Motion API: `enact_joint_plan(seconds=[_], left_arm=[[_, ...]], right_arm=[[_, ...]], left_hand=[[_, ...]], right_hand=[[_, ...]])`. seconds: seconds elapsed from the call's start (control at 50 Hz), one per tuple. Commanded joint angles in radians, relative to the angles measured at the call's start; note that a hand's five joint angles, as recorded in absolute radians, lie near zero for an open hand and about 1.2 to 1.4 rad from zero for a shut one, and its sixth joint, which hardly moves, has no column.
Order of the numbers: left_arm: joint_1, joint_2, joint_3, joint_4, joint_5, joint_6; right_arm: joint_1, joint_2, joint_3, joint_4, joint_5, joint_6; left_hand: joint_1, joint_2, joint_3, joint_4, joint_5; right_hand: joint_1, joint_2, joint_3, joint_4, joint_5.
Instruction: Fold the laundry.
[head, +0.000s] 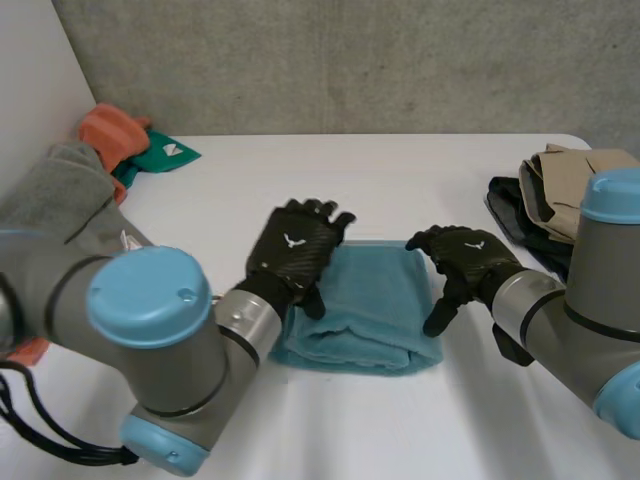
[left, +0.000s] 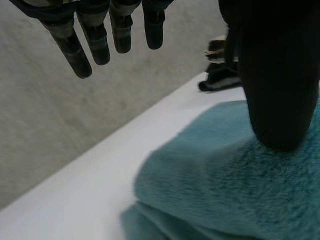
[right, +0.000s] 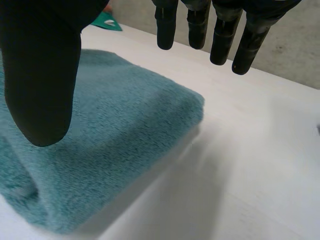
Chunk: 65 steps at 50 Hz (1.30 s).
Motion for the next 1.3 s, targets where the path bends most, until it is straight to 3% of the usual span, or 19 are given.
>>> enact_joint_plan(seconds=[0.02, 0.14, 0.26, 0.46, 0.64, 0.82, 0.98, 1.14, 1.3], left_arm=[[-0.011, -0.067, 0.087, -0.085, 0.002, 0.005], [-0.003, -0.104, 0.138, -0.181, -0.001, 0.018], [0.009, -0.121, 0.158, -0.263, -0.011, 0.133], [0.049, -0.124, 0.159, -0.274, -0.119, 0.274], [0.057, -0.128, 0.152, -0.272, -0.133, 0.335], [0.064, -0.130, 0.129, -0.274, -0.130, 0.332], [0.064, -0.114, 0.135, -0.271, -0.123, 0.320], [0.077, -0.019, 0.159, -0.266, -0.105, 0.242], [0.054, -0.007, 0.161, -0.267, 0.042, 0.044]], right_arm=[[-0.025, 0.006, 0.007, -0.014, -0.038, -0.007], [-0.025, 0.032, -0.010, -0.014, -0.108, -0.007], [-0.012, 0.075, -0.061, -0.009, -0.135, -0.007], [-0.006, 0.152, -0.114, 0.009, -0.136, -0.009], [0.052, 0.218, -0.161, 0.009, -0.127, -0.015], [0.055, 0.273, -0.180, 0.006, -0.116, -0.030], [0.066, 0.290, -0.187, 0.011, -0.056, -0.122], [0.057, 0.129, -0.135, 0.011, -0.038, -0.106], [0.041, -0.028, -0.007, 0.000, -0.035, -0.040]], left_hand=[[0.030, 0.031, 0.023, 0.029, 0.012], [0.033, 0.034, 0.026, 0.032, 0.015], [0.033, 0.034, 0.026, 0.032, 0.015], [0.033, 0.034, 0.026, 0.032, 0.015], [0.033, 0.034, 0.026, 0.032, 0.015], [0.024, 0.025, 0.017, 0.023, 0.007], [0.024, 0.025, 0.017, 0.023, 0.007], [0.015, 0.016, 0.009, 0.014, -0.002], [0.015, 0.016, 0.009, 0.014, -0.002]], right_hand=[[-0.024, -0.043, -0.034, -0.056, -0.060], [-0.024, -0.043, -0.034, -0.056, -0.060], [-0.024, -0.043, -0.034, -0.056, -0.060], [-0.024, -0.043, -0.034, -0.056, -0.060], [-0.024, -0.043, -0.034, -0.056, -0.060], [-0.024, -0.043, -0.034, -0.056, -0.060], [-0.024, -0.043, -0.034, -0.056, -0.060], [-0.024, -0.043, -0.034, -0.056, -0.060], [-0.024, -0.043, -0.034, -0.056, -0.060]])
